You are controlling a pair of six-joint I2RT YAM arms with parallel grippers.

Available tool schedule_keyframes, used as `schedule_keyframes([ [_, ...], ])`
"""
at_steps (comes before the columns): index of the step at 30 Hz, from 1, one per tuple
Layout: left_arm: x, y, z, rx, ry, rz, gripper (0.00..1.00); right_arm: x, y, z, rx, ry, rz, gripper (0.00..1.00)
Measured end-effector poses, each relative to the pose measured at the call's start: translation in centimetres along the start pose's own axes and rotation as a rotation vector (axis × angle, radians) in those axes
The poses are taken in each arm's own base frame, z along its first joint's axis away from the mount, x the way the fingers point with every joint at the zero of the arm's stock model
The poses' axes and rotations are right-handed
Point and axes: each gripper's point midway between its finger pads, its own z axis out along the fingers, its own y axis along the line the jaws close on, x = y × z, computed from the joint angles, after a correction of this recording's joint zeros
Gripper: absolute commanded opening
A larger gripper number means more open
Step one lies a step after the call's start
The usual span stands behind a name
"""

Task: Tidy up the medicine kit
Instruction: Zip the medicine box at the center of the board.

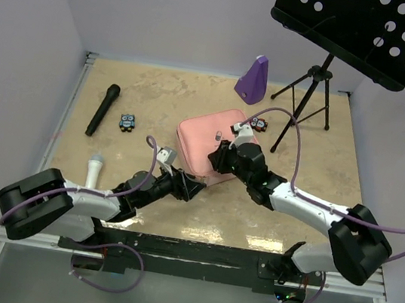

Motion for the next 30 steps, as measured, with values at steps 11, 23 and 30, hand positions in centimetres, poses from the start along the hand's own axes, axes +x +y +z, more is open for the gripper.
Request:
schedule_keyframes([
  [11, 1.8, 0.5, 0.4, 0.002, 0.051, -0.025, 0.62, 3.5, 0.9, 1.2, -0.086, 0.075, -0.002, 0.16],
  [23, 2.9, 1.5, 0.8, -0.027, 0.067, -0.049, 0.64, 4.4, 1.1, 3.1, -0.105, 0.057, 0.051, 0.0],
  [30, 3.3, 2.0, 1.5, -0.046, 0.069, -0.056, 0.63, 4.4, 1.5, 3.8, -0.123, 0.041, 0.102, 0.0],
])
